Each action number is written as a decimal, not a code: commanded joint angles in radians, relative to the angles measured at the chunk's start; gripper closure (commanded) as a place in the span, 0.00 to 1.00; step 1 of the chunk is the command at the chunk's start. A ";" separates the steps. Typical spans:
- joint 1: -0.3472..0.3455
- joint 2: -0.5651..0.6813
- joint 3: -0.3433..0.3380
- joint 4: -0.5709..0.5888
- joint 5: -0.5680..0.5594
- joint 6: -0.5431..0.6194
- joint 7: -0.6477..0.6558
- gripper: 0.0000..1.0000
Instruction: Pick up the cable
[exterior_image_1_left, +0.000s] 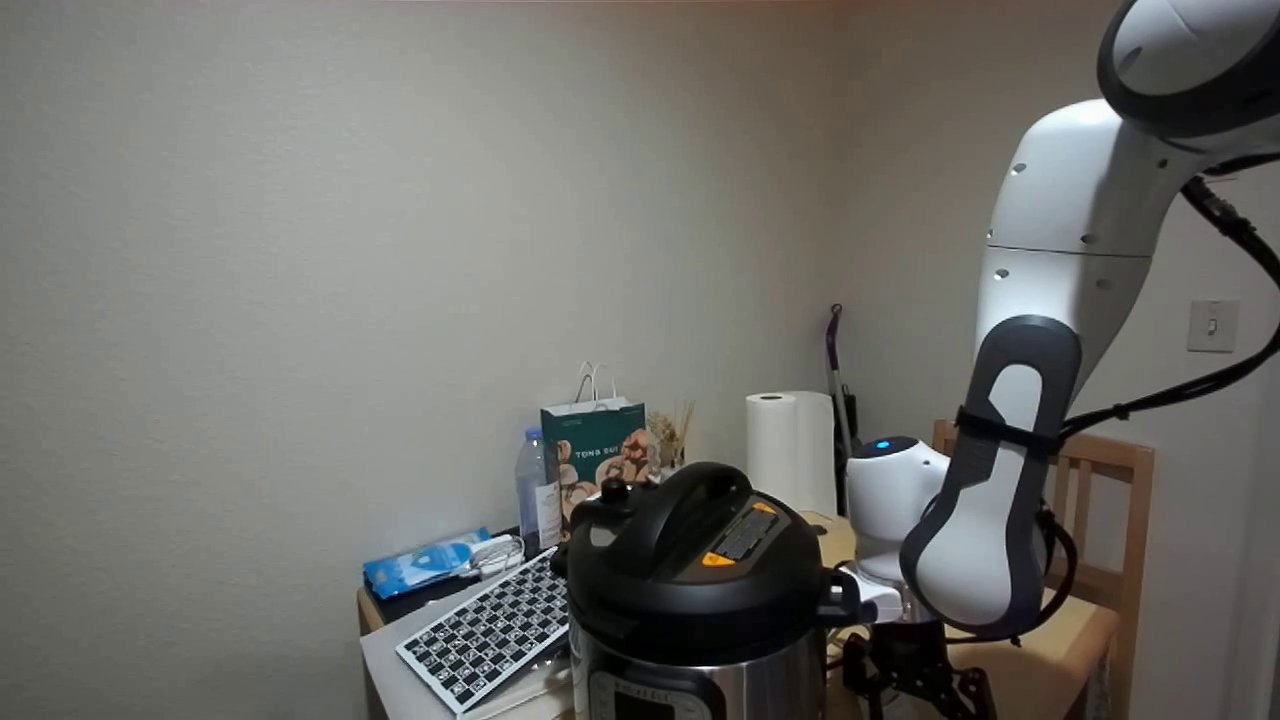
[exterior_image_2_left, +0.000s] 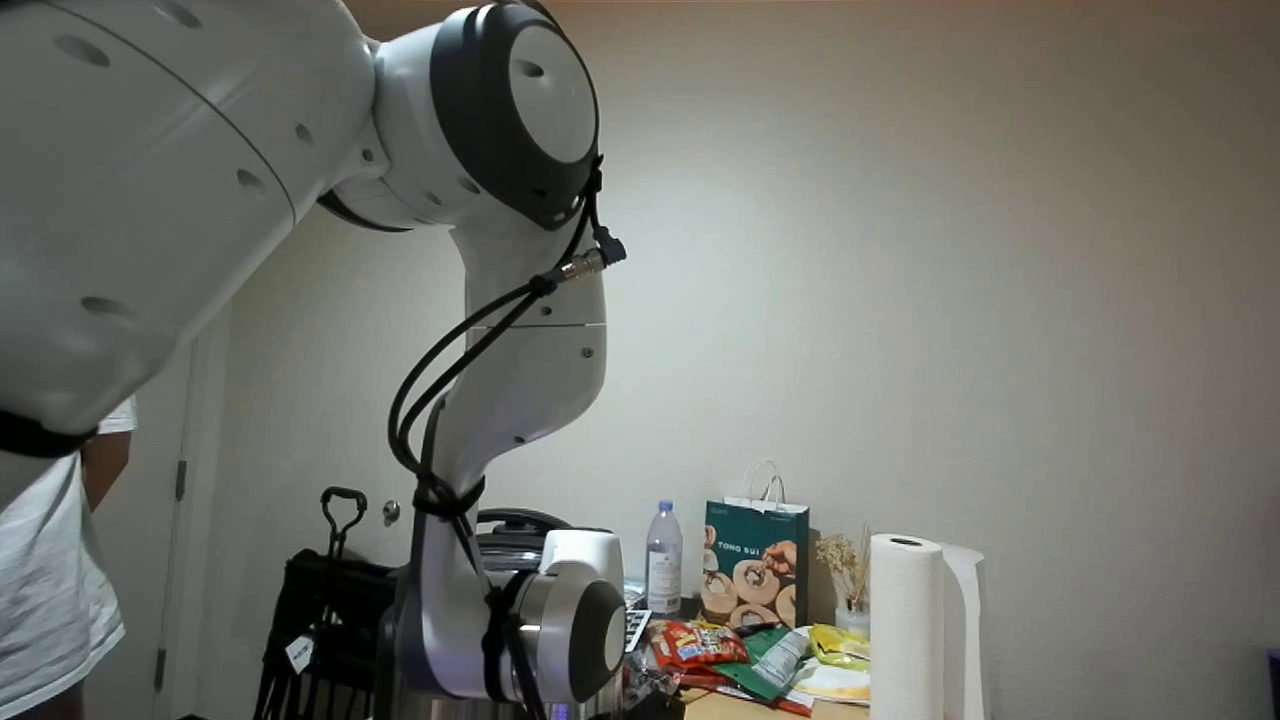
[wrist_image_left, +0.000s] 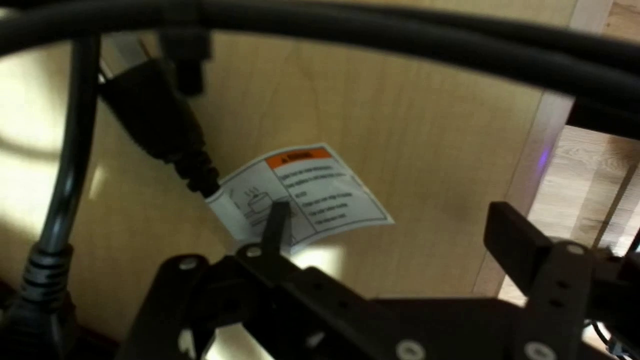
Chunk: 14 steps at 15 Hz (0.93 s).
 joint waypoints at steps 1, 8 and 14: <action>0.090 -0.021 -0.029 -0.021 -0.025 0.105 0.021 0.00; 0.227 -0.015 -0.134 -0.048 -0.103 0.280 0.026 0.00; 0.455 -0.087 -0.355 -0.093 -0.110 0.187 0.106 0.00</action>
